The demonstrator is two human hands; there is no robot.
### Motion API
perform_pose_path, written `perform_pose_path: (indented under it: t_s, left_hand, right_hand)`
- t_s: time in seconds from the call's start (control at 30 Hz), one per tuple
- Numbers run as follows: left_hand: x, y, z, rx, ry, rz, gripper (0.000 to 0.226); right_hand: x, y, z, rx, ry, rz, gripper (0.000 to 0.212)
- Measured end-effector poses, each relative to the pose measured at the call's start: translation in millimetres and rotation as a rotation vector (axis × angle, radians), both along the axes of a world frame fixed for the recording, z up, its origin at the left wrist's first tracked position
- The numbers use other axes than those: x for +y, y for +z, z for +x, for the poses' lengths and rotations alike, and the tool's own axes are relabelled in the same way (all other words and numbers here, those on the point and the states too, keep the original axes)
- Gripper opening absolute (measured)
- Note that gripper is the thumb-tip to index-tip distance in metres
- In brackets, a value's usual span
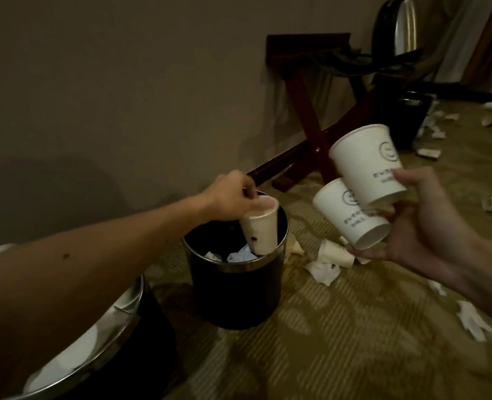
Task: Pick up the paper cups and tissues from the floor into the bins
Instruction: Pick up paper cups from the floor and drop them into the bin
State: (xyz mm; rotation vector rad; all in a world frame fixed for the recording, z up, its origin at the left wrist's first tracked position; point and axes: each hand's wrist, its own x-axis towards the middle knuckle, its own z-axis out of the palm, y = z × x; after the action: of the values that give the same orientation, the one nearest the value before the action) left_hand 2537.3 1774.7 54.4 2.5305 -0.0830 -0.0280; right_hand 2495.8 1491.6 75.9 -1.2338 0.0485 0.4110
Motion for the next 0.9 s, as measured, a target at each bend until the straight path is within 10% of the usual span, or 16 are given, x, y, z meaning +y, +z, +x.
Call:
perform_pose_path:
  t_s: [0.23, 0.5, 0.7, 0.9]
  left_hand:
    - [24.0, -38.5, 1.6, 0.204, -0.075, 0.332, 0.023]
    - [-13.1, 8.8, -16.6, 0.308, 0.007, -0.578, 0.046]
    - [-31.3, 3.4, -19.4, 0.359, 0.053, -0.586, 0.069]
    - [24.4, 12.2, -6.6, 0.096, 0.237, -0.532, 0.04]
  right_hand:
    - [40.1, -15.4, -4.2, -0.049, 0.134, -0.046, 0.073]
    - [63.5, -19.1, 4.1, 0.028, 0.138, -0.006, 0.024]
    - [109.7, -15.0, 14.4, 0.129, 0.112, -0.047, 0.019]
    - [126.9, -26.4, 19.3, 0.036, 0.179, -0.227, 0.012]
